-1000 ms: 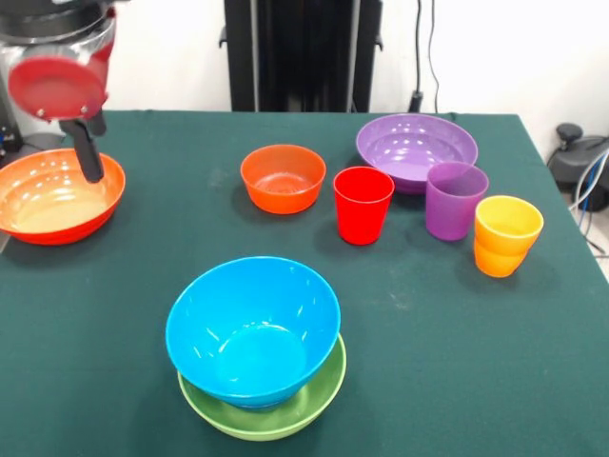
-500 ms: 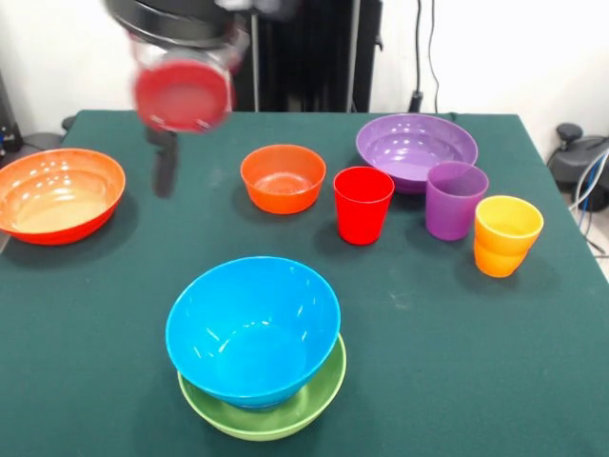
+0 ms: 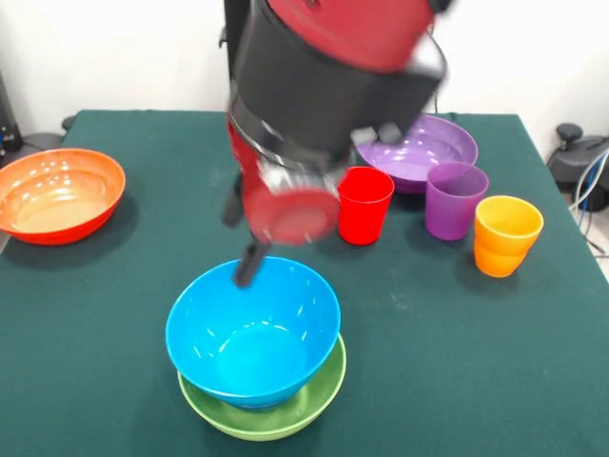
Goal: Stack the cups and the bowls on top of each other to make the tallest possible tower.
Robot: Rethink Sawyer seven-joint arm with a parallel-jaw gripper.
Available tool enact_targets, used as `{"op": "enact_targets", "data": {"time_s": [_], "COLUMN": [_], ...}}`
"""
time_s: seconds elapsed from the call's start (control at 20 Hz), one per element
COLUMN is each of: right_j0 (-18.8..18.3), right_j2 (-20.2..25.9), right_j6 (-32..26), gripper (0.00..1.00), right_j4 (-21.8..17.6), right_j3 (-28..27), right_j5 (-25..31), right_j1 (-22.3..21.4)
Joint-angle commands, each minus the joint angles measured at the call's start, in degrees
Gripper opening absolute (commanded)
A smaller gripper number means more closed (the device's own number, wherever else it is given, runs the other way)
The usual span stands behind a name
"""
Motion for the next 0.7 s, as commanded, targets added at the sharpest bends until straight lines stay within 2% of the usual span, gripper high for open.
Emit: {"op": "enact_targets", "data": {"time_s": [0.05,0.3,0.5,0.7], "right_j0": [5.8,7.7,7.5,6.6], "right_j2": [-2.6,3.8,7.4,11.2], "right_j6": [-14.0,-19.3,-22.8,-25.9], "gripper": [1.00,1.00,1.00,1.00], "right_j4": [-10.9,-17.4,-21.6,-25.7], "right_j3": [-21.6,-28.8,-30.3,-30.7], "right_j5": [10.4,16.6,21.3,23.7], "right_j1": [10.7,11.7,10.8,9.9]}}
